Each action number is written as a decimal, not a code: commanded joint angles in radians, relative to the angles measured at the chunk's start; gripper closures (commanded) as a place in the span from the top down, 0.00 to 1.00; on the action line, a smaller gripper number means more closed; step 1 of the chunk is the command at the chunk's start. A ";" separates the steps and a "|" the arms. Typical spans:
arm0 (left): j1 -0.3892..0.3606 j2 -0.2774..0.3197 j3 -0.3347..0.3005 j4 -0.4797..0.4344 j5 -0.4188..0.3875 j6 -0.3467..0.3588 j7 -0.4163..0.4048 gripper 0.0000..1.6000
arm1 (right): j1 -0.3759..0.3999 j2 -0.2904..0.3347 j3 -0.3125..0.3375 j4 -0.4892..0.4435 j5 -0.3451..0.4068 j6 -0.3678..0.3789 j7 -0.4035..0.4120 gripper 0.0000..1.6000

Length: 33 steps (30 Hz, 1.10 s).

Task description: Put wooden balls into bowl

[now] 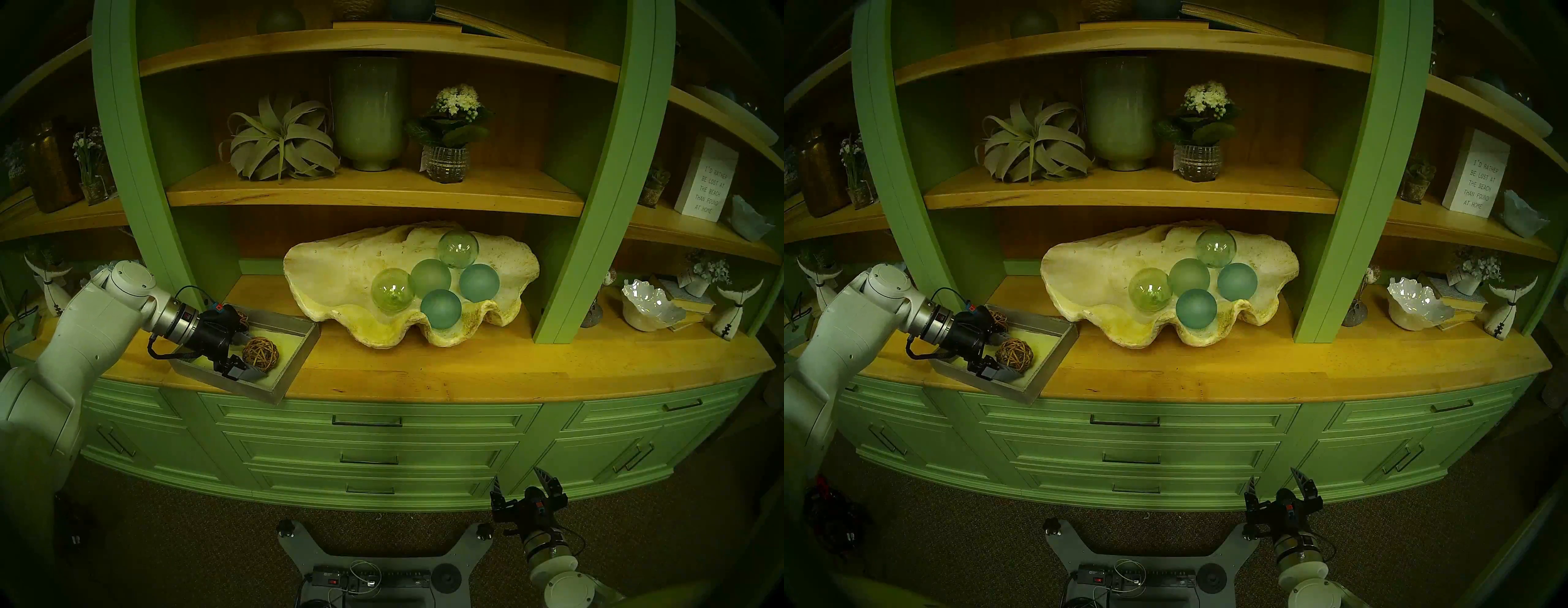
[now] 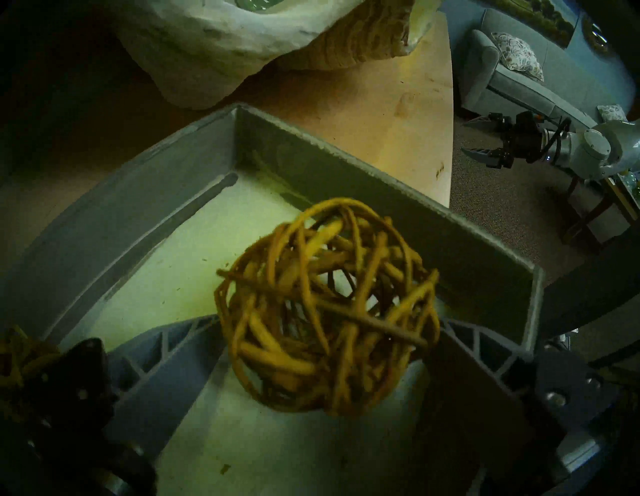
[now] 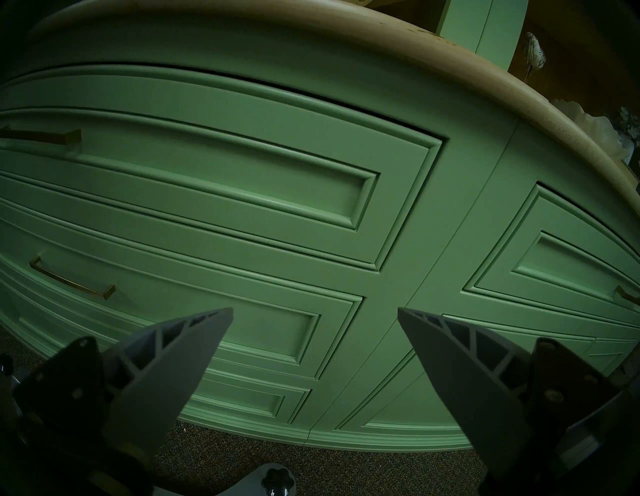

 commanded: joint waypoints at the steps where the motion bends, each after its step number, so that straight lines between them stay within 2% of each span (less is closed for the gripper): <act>1: -0.089 -0.053 0.007 0.048 0.013 -0.045 0.003 1.00 | 0.007 0.000 0.001 -0.028 -0.003 -0.009 0.000 1.00; 10: -0.123 -0.080 0.030 0.146 0.027 -0.131 0.003 1.00 | 0.005 0.001 0.001 -0.033 -0.003 -0.010 0.000 1.00; 17: -0.124 -0.068 0.026 0.209 -0.004 -0.261 0.003 1.00 | 0.002 0.003 0.002 -0.039 -0.004 -0.011 0.000 1.00; 24: -0.155 -0.037 0.017 0.230 -0.033 -0.384 0.003 1.00 | 0.000 0.004 0.003 -0.043 -0.003 -0.010 -0.001 1.00; 28: -0.209 -0.034 -0.020 0.242 -0.058 -0.399 0.003 1.00 | 0.002 0.003 0.002 -0.040 -0.003 -0.009 0.000 1.00; 32: -0.234 -0.023 -0.064 0.224 -0.083 -0.410 0.003 1.00 | 0.002 0.003 0.002 -0.038 -0.003 -0.009 0.000 1.00; 33: -0.220 -0.016 -0.079 0.206 -0.089 -0.412 0.003 1.00 | 0.002 0.003 0.002 -0.039 -0.003 -0.009 0.000 1.00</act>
